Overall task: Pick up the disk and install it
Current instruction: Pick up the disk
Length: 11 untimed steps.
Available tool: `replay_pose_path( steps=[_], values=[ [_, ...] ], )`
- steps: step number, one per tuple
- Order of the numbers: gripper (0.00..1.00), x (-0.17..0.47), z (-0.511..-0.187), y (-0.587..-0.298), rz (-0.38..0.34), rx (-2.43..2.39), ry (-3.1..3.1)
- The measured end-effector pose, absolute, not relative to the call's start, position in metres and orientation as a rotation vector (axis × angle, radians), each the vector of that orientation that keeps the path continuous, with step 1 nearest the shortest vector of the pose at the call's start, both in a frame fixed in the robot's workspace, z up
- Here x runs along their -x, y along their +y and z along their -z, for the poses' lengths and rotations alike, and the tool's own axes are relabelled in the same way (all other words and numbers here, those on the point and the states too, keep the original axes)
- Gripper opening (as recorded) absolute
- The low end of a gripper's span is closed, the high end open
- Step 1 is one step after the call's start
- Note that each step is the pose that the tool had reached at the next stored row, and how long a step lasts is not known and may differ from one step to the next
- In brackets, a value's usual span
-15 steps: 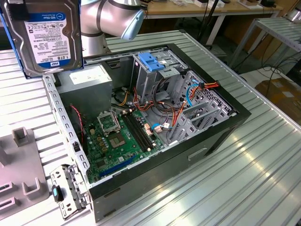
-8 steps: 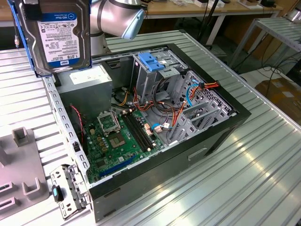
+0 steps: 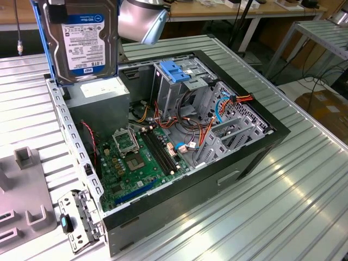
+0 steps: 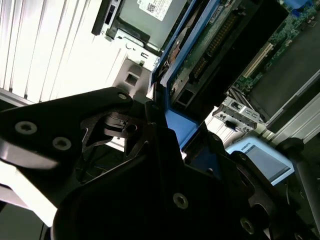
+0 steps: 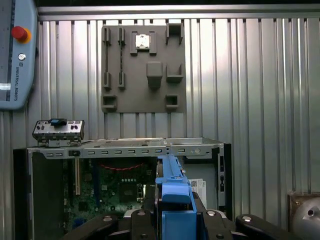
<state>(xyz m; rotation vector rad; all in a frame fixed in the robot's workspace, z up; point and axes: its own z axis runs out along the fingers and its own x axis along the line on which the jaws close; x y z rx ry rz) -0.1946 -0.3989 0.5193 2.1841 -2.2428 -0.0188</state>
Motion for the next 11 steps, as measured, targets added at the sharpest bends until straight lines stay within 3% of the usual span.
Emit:
replay_pose_path(
  steps=[11],
  values=[
    [0.37,0.168,-0.519,-0.399,0.019,-2.184,-2.243]
  ],
)
